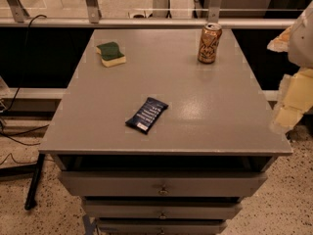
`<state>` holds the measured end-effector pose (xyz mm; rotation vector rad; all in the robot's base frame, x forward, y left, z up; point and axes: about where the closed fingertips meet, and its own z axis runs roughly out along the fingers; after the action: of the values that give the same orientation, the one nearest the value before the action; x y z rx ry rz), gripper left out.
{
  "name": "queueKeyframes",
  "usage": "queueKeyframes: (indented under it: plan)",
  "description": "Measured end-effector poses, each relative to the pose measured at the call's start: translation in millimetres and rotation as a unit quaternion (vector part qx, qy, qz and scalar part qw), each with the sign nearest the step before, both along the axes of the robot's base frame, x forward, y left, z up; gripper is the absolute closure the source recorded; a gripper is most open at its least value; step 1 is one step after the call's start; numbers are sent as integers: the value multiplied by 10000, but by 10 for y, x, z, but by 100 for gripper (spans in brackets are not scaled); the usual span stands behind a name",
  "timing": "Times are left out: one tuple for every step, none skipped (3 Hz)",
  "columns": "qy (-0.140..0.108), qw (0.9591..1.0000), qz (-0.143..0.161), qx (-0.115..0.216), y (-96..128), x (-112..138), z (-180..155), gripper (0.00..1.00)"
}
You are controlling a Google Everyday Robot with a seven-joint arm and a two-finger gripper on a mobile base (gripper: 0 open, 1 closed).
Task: Knock orange can over
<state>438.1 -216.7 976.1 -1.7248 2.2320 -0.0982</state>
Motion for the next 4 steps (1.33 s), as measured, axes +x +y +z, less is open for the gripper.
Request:
queueKeyframes:
  plan:
    - [-1,10000,0,0,0,0,0,0]
    - [-166,9997,-50,172,-26,266,-2,0]
    - [-513,9975,-260,399,-138,890,-51,0]
    - [-893,9919,-581,698,-286,1620,-137,0]
